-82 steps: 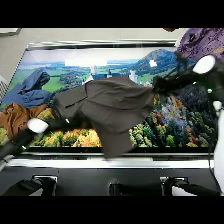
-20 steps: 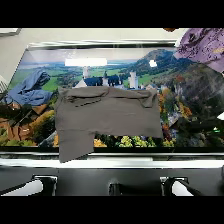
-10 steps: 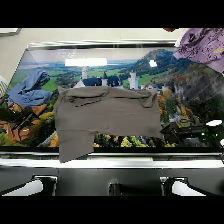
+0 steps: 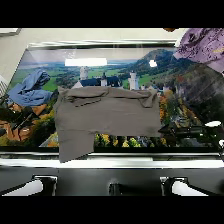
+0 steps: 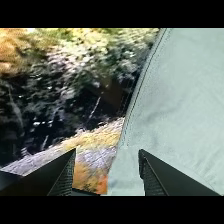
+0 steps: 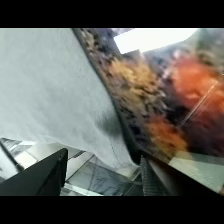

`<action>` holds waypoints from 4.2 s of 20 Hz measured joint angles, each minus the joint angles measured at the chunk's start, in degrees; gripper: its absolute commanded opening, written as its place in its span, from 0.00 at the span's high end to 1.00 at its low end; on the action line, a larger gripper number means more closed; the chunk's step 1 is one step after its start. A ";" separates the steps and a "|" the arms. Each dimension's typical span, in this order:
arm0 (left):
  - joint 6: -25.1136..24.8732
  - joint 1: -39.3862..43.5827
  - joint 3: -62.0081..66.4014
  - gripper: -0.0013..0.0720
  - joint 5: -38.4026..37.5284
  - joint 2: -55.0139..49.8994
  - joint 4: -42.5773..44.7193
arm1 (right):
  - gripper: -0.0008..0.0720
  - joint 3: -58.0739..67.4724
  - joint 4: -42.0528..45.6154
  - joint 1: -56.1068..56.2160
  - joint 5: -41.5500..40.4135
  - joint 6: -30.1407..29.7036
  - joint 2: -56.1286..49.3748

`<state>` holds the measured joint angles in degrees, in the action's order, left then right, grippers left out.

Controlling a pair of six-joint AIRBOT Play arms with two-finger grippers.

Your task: Fold the clothes and pants, and hang the long-sleeved shirts on hangers.

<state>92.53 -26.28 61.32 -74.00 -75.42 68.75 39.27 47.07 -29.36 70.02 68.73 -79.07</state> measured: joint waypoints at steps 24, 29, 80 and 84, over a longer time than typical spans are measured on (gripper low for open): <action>-22.38 -1.86 -15.17 0.25 9.70 -1.16 -15.96 | 0.94 -4.87 -5.60 0.00 -6.19 -3.56 -0.04; -26.82 -2.03 -17.73 0.25 10.32 -2.78 -21.22 | 0.94 -4.94 -5.33 0.00 -4.07 -3.15 -0.04; -2.10 13.49 51.80 0.96 4.85 23.47 0.63 | 0.94 79.41 39.08 26.12 3.39 27.36 30.64; -5.22 13.75 43.56 0.96 4.55 18.84 -2.40 | 0.95 76.54 38.97 26.14 8.15 27.47 21.46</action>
<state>87.31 -12.53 104.88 -69.45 -56.58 66.35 115.81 86.04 -3.22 78.17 96.20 -57.60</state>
